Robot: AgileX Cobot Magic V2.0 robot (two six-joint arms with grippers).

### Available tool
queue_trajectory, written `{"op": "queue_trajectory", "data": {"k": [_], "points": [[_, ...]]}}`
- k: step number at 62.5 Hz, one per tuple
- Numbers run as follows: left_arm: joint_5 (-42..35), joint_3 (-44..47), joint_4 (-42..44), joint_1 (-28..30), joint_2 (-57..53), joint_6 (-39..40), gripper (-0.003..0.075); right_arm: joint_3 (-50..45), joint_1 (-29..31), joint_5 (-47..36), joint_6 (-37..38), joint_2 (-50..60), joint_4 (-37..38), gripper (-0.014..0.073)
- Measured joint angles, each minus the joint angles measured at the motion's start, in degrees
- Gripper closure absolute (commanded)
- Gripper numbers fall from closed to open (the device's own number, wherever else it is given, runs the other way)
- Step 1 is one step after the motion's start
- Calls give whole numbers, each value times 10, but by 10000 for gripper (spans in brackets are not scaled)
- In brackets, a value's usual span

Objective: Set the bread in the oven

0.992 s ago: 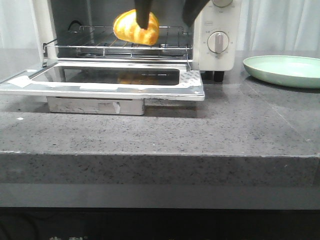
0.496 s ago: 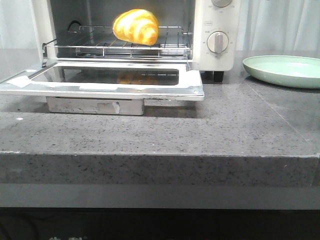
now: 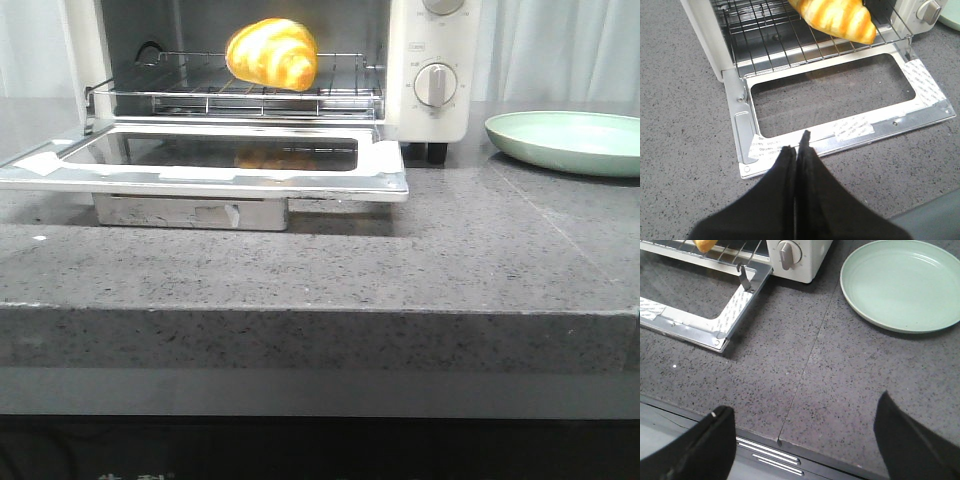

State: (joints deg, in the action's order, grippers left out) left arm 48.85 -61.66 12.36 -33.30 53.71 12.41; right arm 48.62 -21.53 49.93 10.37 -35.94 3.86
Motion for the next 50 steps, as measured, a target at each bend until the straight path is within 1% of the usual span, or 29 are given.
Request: {"op": "queue_trajectory", "data": {"k": [8, 23, 27, 30, 34, 43, 48, 50], "points": [[0, 0, 0, 0, 0, 0, 738, -16, 0, 9, -1, 39, 0, 10], [0, 0, 0, 0, 0, 0, 738, -19, 1, 10, -1, 45, 0, 11], [0, 0, 0, 0, 0, 0, 738, -19, 1, 10, -1, 45, 0, 36], [0, 0, 0, 0, 0, 0, 738, -19, 1, 10, -1, 45, 0, 91], [0, 0, 0, 0, 0, 0, 738, -19, 1, 10, -1, 45, 0, 203], [0, 0, 0, 0, 0, 0, 738, -19, 1, 10, -1, 45, 0, 528], [0, 0, 0, 0, 0, 0, 738, -19, 1, 10, -1, 45, 0, 666], [0, 0, 0, 0, 0, 0, 738, -19, 1, 10, -1, 45, 0, 703]]}}
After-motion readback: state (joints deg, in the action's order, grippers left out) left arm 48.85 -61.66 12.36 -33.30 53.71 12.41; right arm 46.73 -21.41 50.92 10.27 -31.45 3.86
